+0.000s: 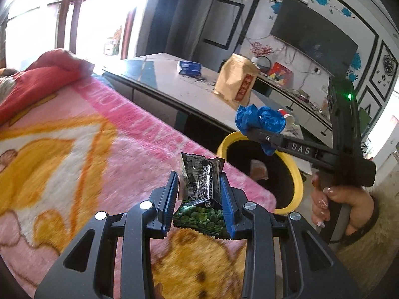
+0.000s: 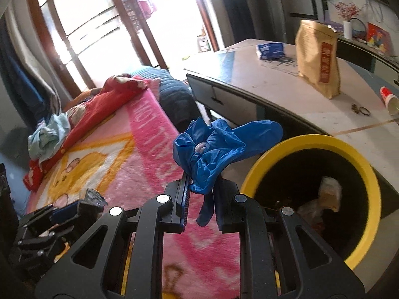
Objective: Collect trash
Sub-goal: 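Carry the snack bag with the left tool while the right tool carries the blue glove to the bin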
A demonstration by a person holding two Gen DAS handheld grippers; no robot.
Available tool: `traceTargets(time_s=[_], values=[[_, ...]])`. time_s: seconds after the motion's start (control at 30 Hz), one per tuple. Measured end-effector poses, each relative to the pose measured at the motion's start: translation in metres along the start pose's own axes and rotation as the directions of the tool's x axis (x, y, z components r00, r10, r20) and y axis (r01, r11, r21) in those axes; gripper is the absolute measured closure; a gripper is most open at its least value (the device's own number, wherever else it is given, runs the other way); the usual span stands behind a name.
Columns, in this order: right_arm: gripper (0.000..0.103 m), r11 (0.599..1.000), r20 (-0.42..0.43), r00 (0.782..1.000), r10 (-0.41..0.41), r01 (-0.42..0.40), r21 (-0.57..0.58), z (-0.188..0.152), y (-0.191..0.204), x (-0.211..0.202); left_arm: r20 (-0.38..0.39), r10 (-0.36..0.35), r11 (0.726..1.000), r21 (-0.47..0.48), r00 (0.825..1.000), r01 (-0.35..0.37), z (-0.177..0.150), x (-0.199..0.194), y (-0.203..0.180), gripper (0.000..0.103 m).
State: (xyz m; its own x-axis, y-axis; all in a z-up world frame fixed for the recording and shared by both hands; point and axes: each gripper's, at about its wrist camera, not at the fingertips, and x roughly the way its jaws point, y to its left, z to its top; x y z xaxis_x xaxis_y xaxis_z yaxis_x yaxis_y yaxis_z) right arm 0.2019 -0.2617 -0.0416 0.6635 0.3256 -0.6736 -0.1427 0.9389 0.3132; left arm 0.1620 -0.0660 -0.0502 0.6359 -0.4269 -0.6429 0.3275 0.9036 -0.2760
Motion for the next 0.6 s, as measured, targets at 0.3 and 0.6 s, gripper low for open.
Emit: traceTargets(time_s=[0.3, 0.6], values=[[0.091, 0.995, 0.03, 0.997, -0.072, 0.07, 0.067, -0.003, -0.043, -0.02, -0.002, -0.055, 0.997, 0.052, 0.998, 0.055, 0.015, 0.021, -0.032, 0.072], [0.091, 0.983, 0.045, 0.991, -0.13, 0.123, 0.134, -0.008, -0.08, -0.037, -0.026, -0.099, 0.988, 0.113, 0.995, 0.102, 0.023, 0.046, -0.067, 0.072]])
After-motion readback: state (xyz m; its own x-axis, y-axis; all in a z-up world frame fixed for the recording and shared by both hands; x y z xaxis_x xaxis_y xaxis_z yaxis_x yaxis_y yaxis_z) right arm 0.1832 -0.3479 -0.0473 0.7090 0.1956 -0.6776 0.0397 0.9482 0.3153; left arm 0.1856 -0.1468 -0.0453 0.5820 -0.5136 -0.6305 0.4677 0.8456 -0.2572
